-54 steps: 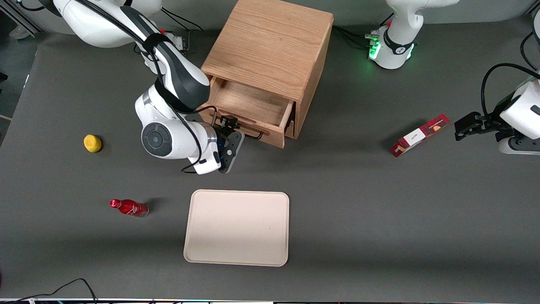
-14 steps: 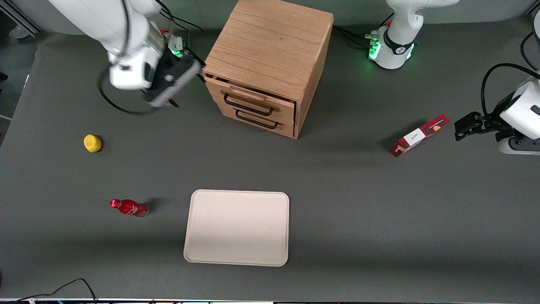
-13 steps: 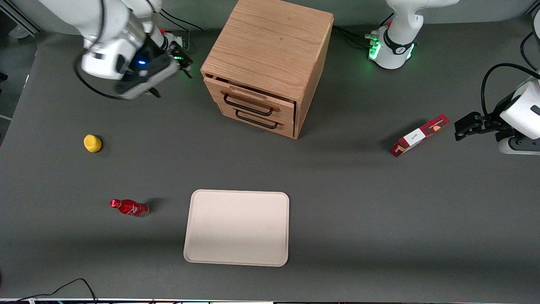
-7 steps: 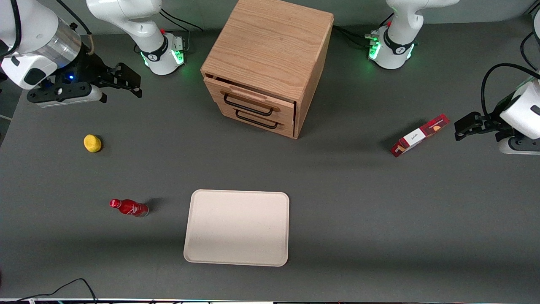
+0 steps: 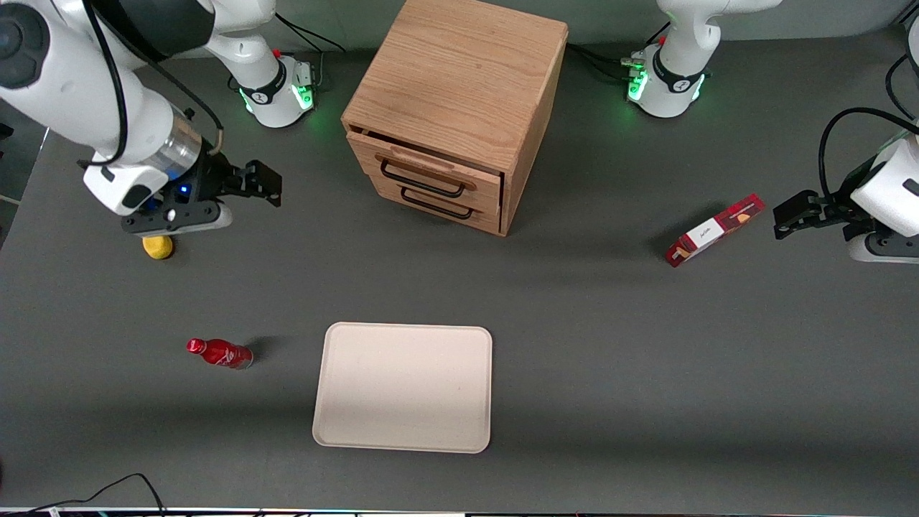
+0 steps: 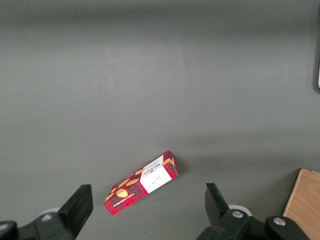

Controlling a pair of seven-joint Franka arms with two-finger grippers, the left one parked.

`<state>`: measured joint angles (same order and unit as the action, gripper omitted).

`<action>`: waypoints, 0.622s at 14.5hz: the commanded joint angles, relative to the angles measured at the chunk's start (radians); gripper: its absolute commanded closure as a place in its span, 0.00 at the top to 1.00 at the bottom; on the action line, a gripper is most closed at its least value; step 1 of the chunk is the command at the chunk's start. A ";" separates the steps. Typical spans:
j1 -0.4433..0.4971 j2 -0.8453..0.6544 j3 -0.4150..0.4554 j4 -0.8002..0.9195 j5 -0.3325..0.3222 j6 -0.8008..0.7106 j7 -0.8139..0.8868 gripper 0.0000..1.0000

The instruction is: Close top drawer

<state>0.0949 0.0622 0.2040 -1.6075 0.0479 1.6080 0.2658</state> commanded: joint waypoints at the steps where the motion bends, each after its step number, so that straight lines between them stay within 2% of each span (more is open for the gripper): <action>1: -0.011 -0.038 -0.115 0.011 -0.020 -0.013 0.013 1.00; 4: -0.011 -0.099 -0.217 -0.017 -0.023 -0.034 0.009 1.00; 9: -0.011 -0.266 -0.230 -0.158 -0.062 -0.039 -0.007 1.00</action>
<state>0.0741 -0.0989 -0.0270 -1.6664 0.0198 1.5603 0.2595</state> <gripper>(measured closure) 0.000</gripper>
